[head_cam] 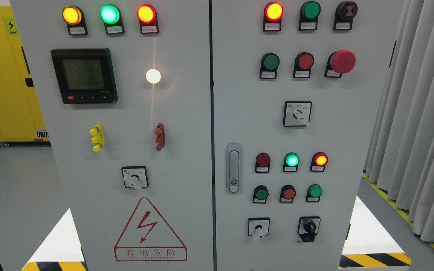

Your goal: Press green start button

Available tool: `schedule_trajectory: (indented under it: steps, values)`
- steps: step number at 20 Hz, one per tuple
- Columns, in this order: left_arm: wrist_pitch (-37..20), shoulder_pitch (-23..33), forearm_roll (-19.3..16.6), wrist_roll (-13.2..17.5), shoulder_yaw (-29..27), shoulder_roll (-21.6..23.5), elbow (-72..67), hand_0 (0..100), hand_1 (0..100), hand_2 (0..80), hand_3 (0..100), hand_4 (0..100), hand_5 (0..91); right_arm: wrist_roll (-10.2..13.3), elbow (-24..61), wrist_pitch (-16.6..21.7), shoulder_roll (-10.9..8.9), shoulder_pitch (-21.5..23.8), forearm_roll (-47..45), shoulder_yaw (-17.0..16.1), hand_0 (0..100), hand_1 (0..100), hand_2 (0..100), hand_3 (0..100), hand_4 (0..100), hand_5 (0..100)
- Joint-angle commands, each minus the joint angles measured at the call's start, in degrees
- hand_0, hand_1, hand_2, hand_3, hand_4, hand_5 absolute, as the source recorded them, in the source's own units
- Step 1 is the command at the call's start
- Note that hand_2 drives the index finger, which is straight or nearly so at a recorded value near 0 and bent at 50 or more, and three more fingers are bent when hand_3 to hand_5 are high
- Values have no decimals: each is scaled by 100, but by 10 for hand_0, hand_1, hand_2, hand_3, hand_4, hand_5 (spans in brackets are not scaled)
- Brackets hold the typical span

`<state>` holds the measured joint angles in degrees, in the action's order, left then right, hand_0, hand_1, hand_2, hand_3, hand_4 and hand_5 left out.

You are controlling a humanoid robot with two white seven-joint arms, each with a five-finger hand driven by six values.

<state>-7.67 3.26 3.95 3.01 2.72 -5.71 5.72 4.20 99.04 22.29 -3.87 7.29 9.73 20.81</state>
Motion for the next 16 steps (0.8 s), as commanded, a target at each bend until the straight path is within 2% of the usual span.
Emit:
schedule_trajectory:
  steps: [1, 16]
  values:
    - [2, 0, 0, -2, 0, 0, -1, 120, 556, 0, 0, 0, 0, 11, 10, -14, -9, 18, 3, -7, 588, 676, 0, 132, 244, 127]
    - [2, 0, 0, -2, 0, 0, -1, 120, 556, 0, 0, 0, 0, 11, 1, -23, 0, 18, 64, -68, 574, 678, 0, 135, 246, 130]
